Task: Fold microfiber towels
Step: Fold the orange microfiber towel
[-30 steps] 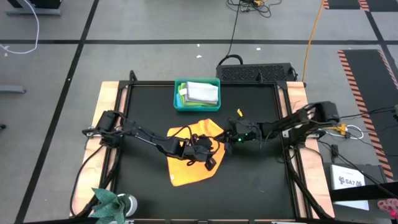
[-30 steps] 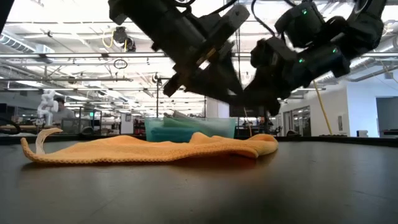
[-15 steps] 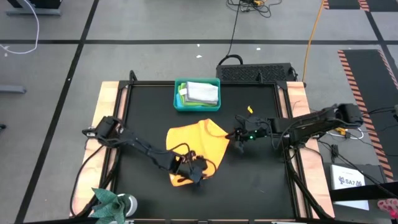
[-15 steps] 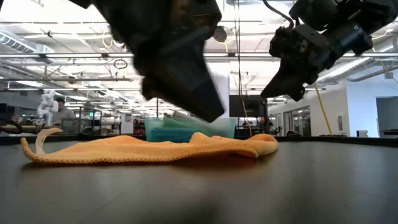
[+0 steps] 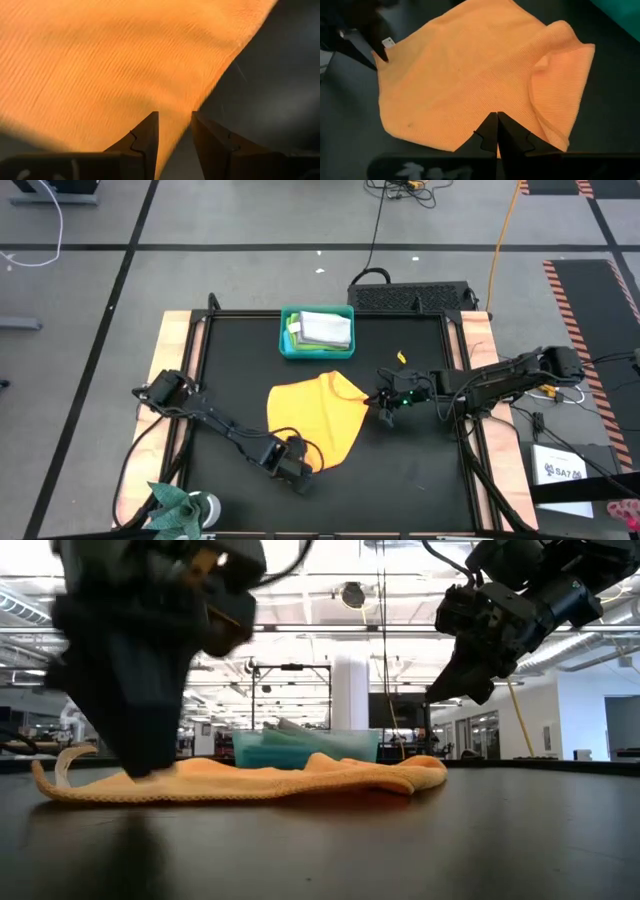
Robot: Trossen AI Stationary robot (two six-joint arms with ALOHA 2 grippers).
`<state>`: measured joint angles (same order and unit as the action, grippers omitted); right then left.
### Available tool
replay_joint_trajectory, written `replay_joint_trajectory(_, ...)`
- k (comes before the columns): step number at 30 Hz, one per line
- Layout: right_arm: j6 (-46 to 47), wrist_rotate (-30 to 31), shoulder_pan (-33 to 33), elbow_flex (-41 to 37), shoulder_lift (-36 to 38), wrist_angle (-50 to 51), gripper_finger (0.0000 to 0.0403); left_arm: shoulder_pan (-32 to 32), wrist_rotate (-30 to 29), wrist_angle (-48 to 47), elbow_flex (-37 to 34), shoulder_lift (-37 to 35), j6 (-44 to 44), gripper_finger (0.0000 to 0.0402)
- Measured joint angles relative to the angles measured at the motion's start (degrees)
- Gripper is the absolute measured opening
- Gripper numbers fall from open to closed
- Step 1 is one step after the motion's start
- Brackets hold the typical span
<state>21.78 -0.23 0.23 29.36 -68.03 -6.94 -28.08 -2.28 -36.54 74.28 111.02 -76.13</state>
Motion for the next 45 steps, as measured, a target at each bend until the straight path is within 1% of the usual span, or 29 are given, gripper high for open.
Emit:
replay_joint_trajectory(1, 0.0, 0.0, 0.0, 0.0, 0.0, 0.1, 0.0000, -0.4, 0.3, -3.0, 1.5, 0.0, -3.1, 0.0117)
replay_joint_trajectory(3, 0.0, 0.0, 0.0, 0.0, 0.0, 0.3, 0.0000, -1.2, 0.1, -9.8, 4.9, 0.0, -5.9, 0.0117)
replay_joint_trajectory(5, -0.1, 0.0, 0.0, 0.0, 0.0, 0.4, 0.0000, -2.1, -1.2, -15.1, 8.5, 0.0, -4.1, 0.0117)
replay_joint_trajectory(7, -0.4, 0.0, 0.0, 0.0, 0.0, 0.5, 0.0000, -3.2, -2.9, -15.1, 11.1, -0.1, 4.0, 0.0117)
replay_joint_trajectory(11, -0.4, 0.0, 0.0, 0.0, 0.0, 0.5, 0.0000, -5.9, -7.0, -13.9, 13.3, -0.1, 25.9, 0.0117)
replay_joint_trajectory(14, -0.4, 0.0, 0.0, 0.0, 0.0, 0.6, 0.0000, -7.3, -8.4, -15.3, 13.3, -0.1, 34.0, 0.0117)
replay_joint_trajectory(16, -0.4, 0.0, 0.0, 0.0, 0.0, 0.6, 0.0000, -7.5, -8.4, -17.4, 13.3, -0.1, 35.5, 0.0117)
replay_joint_trajectory(20, -0.4, 0.0, 0.0, 0.0, 0.0, 0.7, 0.0000, -7.3, -7.8, -21.5, 13.2, -0.1, 35.4, 0.0117)
replay_joint_trajectory(23, -0.4, 0.0, 0.0, 0.0, 0.0, 0.8, 0.0000, -7.4, -5.3, -21.0, 13.2, -0.1, 40.8, 0.0117)
replay_joint_trajectory(27, -0.4, 0.0, 0.0, 0.0, 0.0, 0.8, 0.0000, -8.8, -5.4, -19.7, 13.2, 0.5, 48.5, 0.0117)
replay_joint_trajectory(35, -0.4, 0.0, 0.0, 0.0, 0.0, 1.6, 0.0000, -11.3, -8.1, -20.3, 12.8, 4.6, 60.6, 0.0117)
replay_joint_trajectory(38, -0.2, -0.1, 0.0, 0.0, 0.0, 1.8, 0.0000, -11.7, -10.5, -20.4, 12.8, 6.0, 60.8, 0.0117)
replay_joint_trajectory(43, 0.0, -0.1, 0.0, 0.0, 0.0, 1.7, 0.0000, -11.2, -16.8, -20.9, 12.8, 6.9, 60.6, 0.0117)
replay_joint_trajectory(45, 0.0, -0.1, 0.0, 0.0, 0.0, 1.7, 0.0000, -10.9, -17.1, -20.8, 12.8, 6.9, 60.0, 0.0117)
